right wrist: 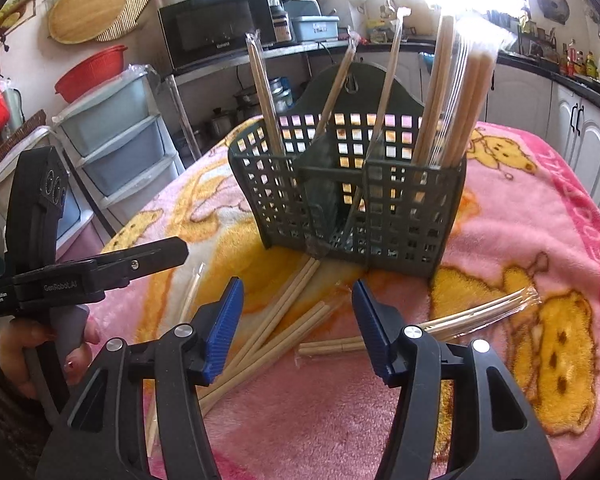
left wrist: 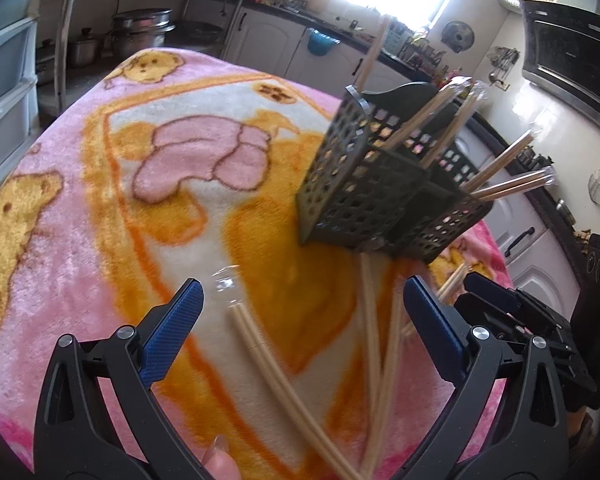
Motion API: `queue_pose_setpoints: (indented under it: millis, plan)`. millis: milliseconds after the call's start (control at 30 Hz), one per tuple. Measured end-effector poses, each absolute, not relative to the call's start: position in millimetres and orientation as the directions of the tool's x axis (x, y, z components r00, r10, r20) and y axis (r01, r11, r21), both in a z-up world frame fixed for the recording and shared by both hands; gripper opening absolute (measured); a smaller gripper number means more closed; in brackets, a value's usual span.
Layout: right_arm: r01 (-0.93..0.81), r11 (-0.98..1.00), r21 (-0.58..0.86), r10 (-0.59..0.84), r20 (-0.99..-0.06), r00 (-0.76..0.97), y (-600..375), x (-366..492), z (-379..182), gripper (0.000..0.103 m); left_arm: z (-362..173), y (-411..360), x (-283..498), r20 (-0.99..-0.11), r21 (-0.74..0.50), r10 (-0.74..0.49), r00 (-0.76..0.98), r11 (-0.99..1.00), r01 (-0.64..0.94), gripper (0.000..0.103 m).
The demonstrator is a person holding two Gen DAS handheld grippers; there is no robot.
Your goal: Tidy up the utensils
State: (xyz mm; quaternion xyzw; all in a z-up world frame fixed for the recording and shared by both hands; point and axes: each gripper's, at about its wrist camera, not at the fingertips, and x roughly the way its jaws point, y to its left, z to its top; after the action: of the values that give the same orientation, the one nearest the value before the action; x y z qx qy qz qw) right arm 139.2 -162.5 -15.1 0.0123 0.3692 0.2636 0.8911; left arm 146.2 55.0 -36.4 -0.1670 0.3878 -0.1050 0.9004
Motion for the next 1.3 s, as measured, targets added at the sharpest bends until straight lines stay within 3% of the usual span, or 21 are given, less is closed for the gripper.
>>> queue_pose_setpoints:
  millis: [367,533,667,900,1100,1300]
  plan:
    - [-0.415,0.868,0.274,0.466,-0.740,0.485,-162,174,-51,0.054,-67,68,164,-0.709,-0.449,-0.365,0.604,0.894,0.013,0.090]
    - [-0.406,0.873,0.270,0.453,-0.755,0.474,-161,184,-56,0.054,-74,69,174,-0.721,-0.448,-0.363,0.591,0.894,0.002,0.071]
    - [-0.395,0.874,0.282,0.452,-0.771,0.449,-154,190,-64,0.047,-76,72,180,-0.720,-0.447,-0.357,0.594,0.894,-0.004,0.058]
    - [-0.387,0.875,0.290,0.452,-0.776,0.440,-150,193,-71,0.035,-80,82,181,-0.733,-0.419,-0.311,0.605,0.907,-0.040,0.025]
    - [-0.387,0.874,0.293,0.457,-0.766,0.453,-149,196,-72,0.014,-82,88,180,-0.737,-0.415,-0.299,0.606,0.908,-0.057,0.013]
    - [-0.379,0.869,0.318,0.477,-0.741,0.472,-155,198,-66,0.007,-81,92,176,-0.723,-0.449,-0.326,0.610,0.892,-0.055,0.005]
